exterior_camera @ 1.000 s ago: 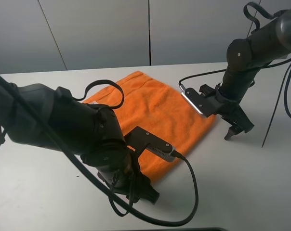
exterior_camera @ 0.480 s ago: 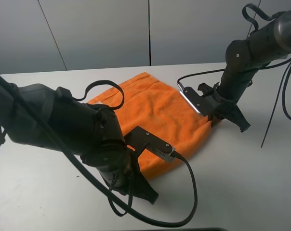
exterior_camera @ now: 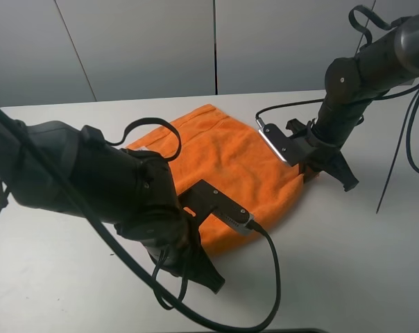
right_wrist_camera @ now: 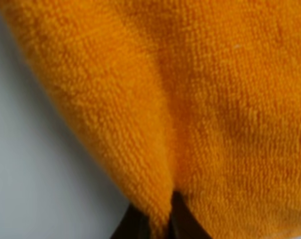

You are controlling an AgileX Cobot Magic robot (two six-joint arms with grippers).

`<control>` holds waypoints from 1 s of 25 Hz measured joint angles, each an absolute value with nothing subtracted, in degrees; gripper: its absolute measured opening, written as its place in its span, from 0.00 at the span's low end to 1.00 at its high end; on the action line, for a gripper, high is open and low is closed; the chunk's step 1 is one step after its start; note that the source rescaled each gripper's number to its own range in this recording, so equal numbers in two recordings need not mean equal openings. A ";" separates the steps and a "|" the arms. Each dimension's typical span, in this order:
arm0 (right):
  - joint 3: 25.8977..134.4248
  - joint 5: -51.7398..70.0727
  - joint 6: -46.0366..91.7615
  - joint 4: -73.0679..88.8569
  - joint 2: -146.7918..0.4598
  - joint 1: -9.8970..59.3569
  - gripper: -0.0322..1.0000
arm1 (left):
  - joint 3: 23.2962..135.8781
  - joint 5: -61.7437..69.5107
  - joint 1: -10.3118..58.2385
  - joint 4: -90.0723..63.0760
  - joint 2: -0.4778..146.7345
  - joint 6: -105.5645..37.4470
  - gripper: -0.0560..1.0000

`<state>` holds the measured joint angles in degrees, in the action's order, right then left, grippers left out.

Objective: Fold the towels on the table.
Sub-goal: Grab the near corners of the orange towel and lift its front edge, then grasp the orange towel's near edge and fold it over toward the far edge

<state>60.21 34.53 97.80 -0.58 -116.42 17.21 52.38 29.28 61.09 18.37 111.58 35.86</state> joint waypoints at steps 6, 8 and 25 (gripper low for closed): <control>60.21 35.17 92.74 0.00 -116.05 17.21 0.04 | 52.38 35.85 61.09 31.40 111.81 32.33 0.05; 60.21 36.84 90.76 0.76 -115.54 17.21 0.04 | 52.38 36.75 60.76 32.87 111.81 30.06 0.05; 59.49 47.98 75.05 14.54 -107.13 24.94 0.04 | 52.26 40.46 47.49 26.36 105.07 0.00 0.05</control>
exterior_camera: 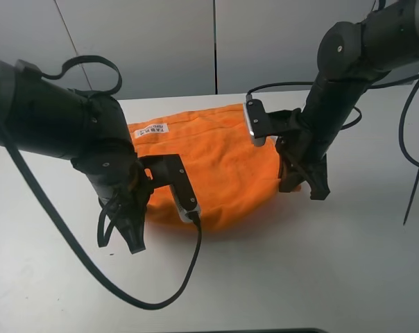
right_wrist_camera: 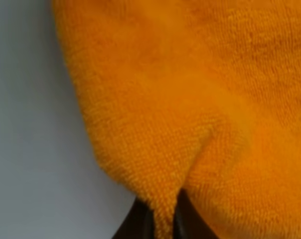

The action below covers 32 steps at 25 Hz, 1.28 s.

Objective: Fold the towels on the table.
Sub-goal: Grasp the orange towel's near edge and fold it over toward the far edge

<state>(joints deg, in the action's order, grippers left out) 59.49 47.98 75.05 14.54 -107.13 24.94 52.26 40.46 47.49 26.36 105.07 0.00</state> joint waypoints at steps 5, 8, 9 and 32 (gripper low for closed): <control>59.49 49.99 67.75 14.99 -107.04 26.75 0.04 | 52.18 44.33 47.35 26.09 100.03 -5.17 0.05; 59.49 51.85 65.33 15.49 -106.69 26.78 0.04 | 52.18 45.88 45.99 25.77 98.25 -6.68 0.05; 59.49 52.09 65.06 15.89 -106.26 26.78 0.04 | 52.18 46.39 45.32 25.78 97.77 -7.01 0.05; 66.28 43.36 61.33 15.38 -100.14 26.87 0.03 | 52.18 43.63 32.36 32.73 90.38 -8.44 0.05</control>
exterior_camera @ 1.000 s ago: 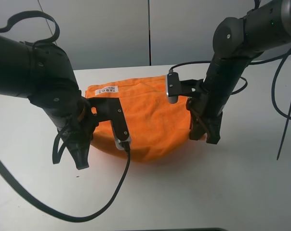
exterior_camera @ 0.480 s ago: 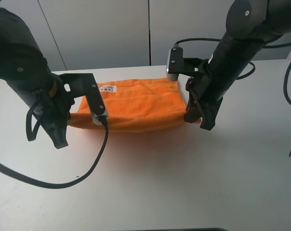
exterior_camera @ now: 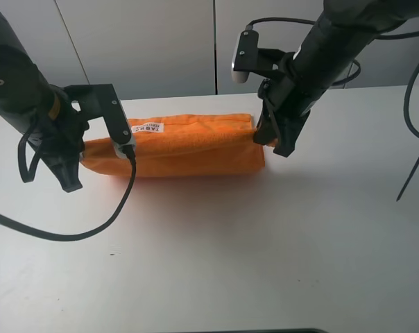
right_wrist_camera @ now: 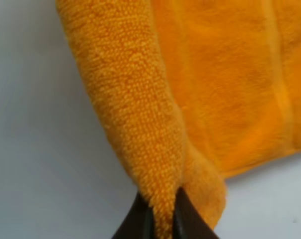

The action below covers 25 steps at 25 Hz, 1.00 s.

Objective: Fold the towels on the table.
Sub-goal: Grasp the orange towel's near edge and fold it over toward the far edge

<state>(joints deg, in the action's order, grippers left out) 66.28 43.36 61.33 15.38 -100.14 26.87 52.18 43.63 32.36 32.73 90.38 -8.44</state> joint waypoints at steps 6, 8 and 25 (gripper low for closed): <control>67.01 36.12 61.33 10.91 -101.33 26.87 0.03 | 52.18 37.21 31.05 43.58 90.38 2.57 0.05; 67.01 35.29 61.33 10.36 -102.39 26.87 0.03 | 52.18 36.28 30.85 46.68 90.67 5.97 0.05; 67.01 21.20 60.92 3.52 -109.69 26.99 0.03 | 52.18 30.94 28.03 71.20 99.86 34.72 0.05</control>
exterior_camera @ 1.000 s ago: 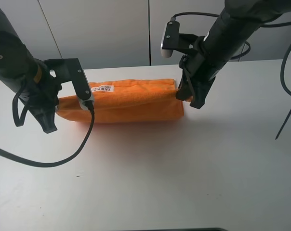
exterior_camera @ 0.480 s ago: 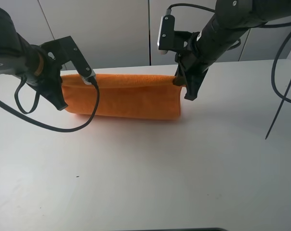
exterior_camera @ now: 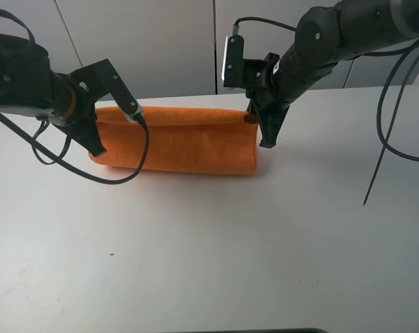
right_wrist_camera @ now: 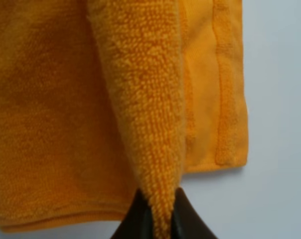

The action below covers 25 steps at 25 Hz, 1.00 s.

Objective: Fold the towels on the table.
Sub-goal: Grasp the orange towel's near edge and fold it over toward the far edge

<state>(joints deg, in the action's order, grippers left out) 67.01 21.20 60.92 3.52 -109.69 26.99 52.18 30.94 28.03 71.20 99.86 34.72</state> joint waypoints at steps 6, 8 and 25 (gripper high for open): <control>67.01 13.88 60.92 2.02 -111.12 26.99 0.03 | 52.18 32.36 28.03 80.45 102.92 45.08 0.05; 67.05 11.80 60.82 1.42 -111.64 26.99 0.03 | 52.18 32.75 27.97 83.80 103.47 48.47 0.05; 70.51 7.88 60.82 0.50 -118.87 26.18 0.03 | 53.48 37.30 27.30 100.50 112.78 70.44 0.05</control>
<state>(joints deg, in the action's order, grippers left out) 70.51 7.88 60.82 0.50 -118.87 26.18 53.48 37.30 27.30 100.50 112.78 70.44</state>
